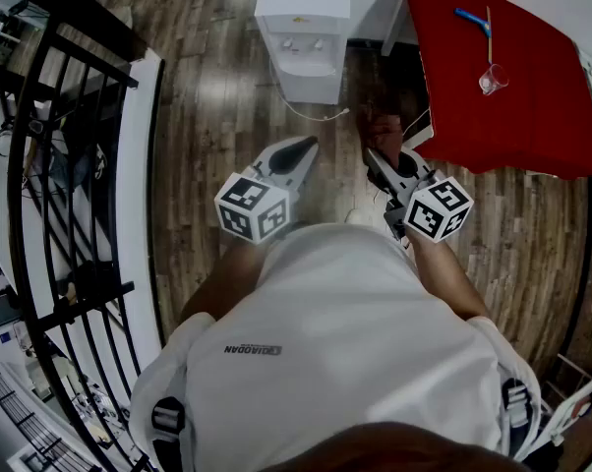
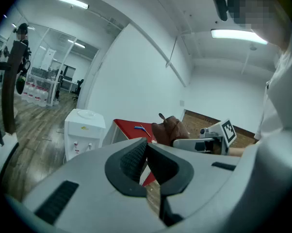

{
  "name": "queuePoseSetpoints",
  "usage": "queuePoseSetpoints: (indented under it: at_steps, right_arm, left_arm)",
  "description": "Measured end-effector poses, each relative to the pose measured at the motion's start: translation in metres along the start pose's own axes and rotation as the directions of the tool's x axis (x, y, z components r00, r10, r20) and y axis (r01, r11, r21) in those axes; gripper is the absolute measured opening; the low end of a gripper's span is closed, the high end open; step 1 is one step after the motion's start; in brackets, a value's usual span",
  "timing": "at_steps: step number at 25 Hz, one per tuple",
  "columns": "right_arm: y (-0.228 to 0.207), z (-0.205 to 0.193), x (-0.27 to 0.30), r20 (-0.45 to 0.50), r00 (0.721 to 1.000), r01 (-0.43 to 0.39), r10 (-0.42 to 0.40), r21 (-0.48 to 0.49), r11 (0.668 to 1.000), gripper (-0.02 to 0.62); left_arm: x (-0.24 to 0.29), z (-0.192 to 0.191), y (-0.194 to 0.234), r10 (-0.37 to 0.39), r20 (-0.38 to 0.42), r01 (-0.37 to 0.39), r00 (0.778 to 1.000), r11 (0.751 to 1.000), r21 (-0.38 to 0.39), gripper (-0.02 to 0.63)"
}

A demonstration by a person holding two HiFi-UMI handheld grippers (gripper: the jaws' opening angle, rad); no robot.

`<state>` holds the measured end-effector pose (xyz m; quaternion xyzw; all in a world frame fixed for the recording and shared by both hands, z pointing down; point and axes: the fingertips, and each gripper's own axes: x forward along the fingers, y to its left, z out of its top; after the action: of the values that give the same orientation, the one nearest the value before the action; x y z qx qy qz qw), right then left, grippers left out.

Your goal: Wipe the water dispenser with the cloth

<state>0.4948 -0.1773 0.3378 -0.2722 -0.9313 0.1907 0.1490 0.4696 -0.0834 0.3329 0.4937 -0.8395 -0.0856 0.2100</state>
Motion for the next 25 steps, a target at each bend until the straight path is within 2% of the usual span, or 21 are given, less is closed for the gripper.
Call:
queuePoseSetpoints:
  at_steps: [9,15,19,25]
  right_arm:
    - [-0.01,0.008,-0.009,0.013,1.0,-0.02,0.02,-0.005,1.0,0.051]
    - [0.007,0.014,-0.013,0.028,0.991,-0.126,0.127,-0.051,0.991,0.051]
    - [0.001,0.01,-0.022,0.008,0.991,-0.132,0.132,-0.065,0.989,0.051]
    - [-0.028,0.012,-0.039,0.0,0.993,-0.119,0.119,-0.03,0.992,0.051]
  left_arm:
    - [0.016,0.0,-0.008,0.021,-0.021,-0.021,1.0,1.0,0.023,-0.003]
    - [0.02,-0.011,-0.003,0.042,-0.03,-0.045,0.999,0.996,-0.081,-0.004]
    - [0.026,-0.016,-0.008,0.06,-0.034,-0.063,0.998,0.995,-0.074,-0.005]
    - [0.049,-0.019,-0.023,0.065,-0.035,-0.066,0.997,0.996,-0.054,-0.003]
